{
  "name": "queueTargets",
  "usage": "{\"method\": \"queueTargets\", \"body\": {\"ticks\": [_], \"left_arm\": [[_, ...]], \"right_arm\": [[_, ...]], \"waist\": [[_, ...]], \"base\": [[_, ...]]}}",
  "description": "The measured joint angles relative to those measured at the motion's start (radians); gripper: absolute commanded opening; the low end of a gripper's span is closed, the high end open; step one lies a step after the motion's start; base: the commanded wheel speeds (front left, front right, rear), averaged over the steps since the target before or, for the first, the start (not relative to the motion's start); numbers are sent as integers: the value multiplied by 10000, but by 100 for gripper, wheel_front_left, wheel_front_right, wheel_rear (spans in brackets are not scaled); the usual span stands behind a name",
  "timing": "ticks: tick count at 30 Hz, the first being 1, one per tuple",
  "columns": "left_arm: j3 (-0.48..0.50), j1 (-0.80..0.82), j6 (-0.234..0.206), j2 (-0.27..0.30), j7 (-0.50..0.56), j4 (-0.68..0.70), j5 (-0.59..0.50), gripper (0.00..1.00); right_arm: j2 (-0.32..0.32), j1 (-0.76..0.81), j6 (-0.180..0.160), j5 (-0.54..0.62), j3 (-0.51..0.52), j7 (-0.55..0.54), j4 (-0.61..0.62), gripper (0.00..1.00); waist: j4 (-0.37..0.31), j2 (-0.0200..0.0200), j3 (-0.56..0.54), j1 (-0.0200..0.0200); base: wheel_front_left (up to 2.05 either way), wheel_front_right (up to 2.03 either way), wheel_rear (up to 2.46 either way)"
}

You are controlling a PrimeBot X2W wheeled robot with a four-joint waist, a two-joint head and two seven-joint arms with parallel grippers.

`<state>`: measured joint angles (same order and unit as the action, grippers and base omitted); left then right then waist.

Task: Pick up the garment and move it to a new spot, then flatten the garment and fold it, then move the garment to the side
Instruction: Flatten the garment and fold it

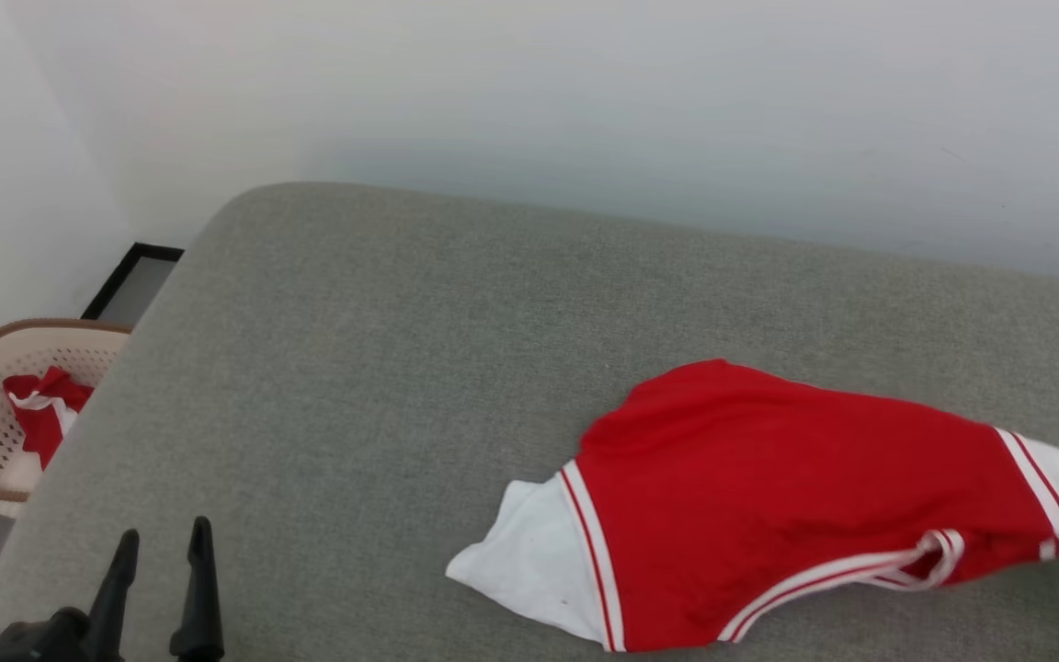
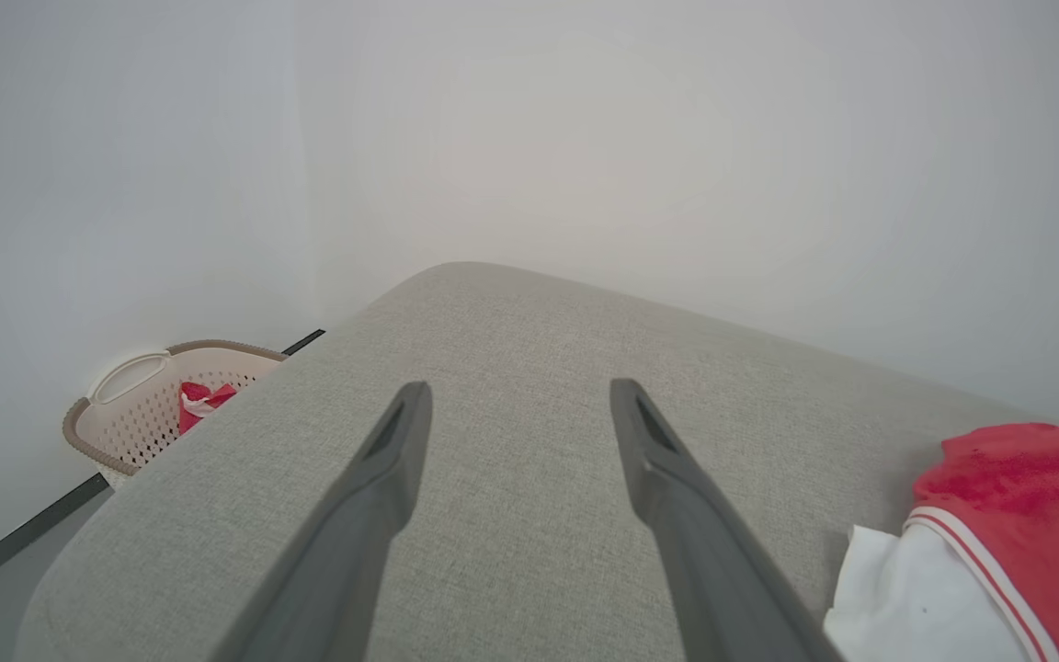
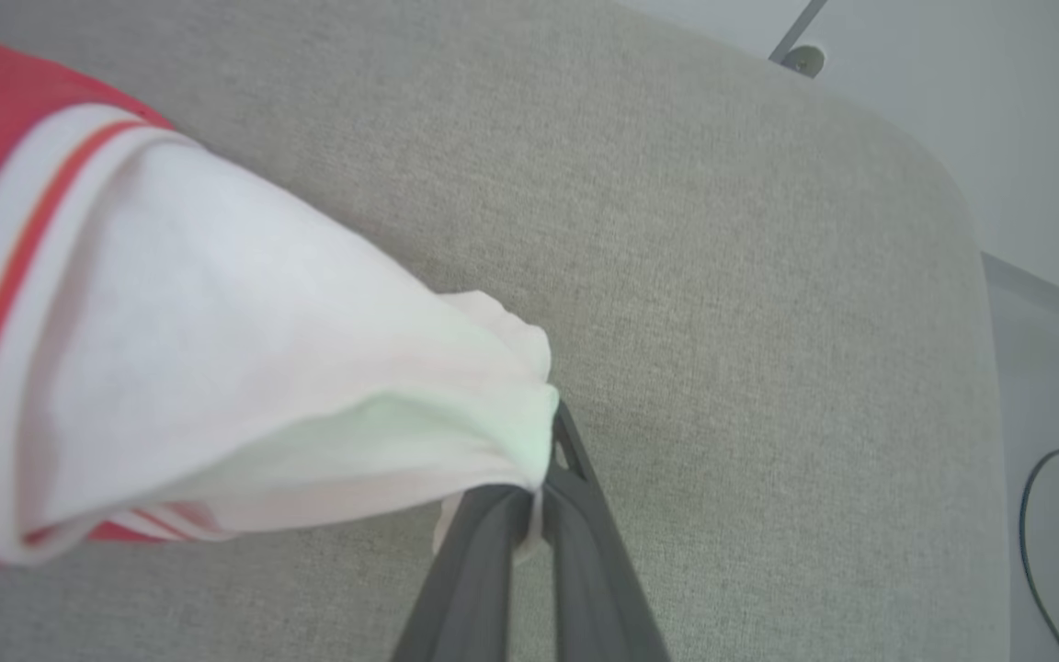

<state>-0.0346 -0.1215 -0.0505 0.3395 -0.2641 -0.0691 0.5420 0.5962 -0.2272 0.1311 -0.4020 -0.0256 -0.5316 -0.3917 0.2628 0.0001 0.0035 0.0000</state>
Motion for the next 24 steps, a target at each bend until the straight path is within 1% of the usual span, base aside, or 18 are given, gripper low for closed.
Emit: {"method": "queueTargets", "body": {"ticks": [2,3,5,6,8,9,11,12,13,14,19,22,24], "left_arm": [[-12,20,36,4,2,-23,0,100],[-27,76,56,10,0,-56,0,100],[-71,135,81,29,10,-109,2,100],[-71,135,81,29,10,-109,2,100],[-121,202,144,56,46,-173,4,100],[-136,240,146,67,58,-184,4,100],[-161,334,167,81,86,-203,17,100],[-176,360,171,102,92,-203,23,100],[-186,362,198,127,109,-209,25,100],[-188,368,198,144,182,-211,36,100],[-203,445,242,349,366,-86,40,100],[-184,453,242,451,441,15,46,100],[-196,465,259,589,631,228,92,100]], "right_arm": [[-50,62,0,71,81,59,-209,0],[-238,147,0,84,201,163,-569,0],[-405,166,0,81,209,280,-943,0],[-405,166,0,81,209,280,-943,0],[-568,125,0,44,199,523,-1488,0],[-633,69,0,21,205,569,-1676,7],[-727,-108,0,-13,148,679,-1954,40],[-734,-217,0,-12,104,721,-2079,40],[-752,-333,0,-17,81,773,-2163,98],[-775,-450,0,-17,52,838,-2238,100],[-771,-872,0,-50,-188,784,-2332,100],[-759,-971,0,-104,-265,765,-2130,100],[-692,-1104,0,-173,-359,802,-1743,100]], "waist": [[-14,0,14,0],[-44,0,44,0],[-60,0,87,0],[-60,0,87,0],[-97,0,170,0],[-116,0,199,0],[-163,0,245,0],[-191,0,266,-1],[-224,0,285,0],[-264,0,301,0],[-515,0,352,0],[-647,0,366,0],[-868,0,395,0]], "base": [[0,0,0],[0,0,0],[0,0,0],[0,0,0],[0,0,0],[0,0,0],[0,0,0],[0,0,0],[0,0,0],[0,0,0],[0,0,0],[0,0,0],[0,0,0]]}}
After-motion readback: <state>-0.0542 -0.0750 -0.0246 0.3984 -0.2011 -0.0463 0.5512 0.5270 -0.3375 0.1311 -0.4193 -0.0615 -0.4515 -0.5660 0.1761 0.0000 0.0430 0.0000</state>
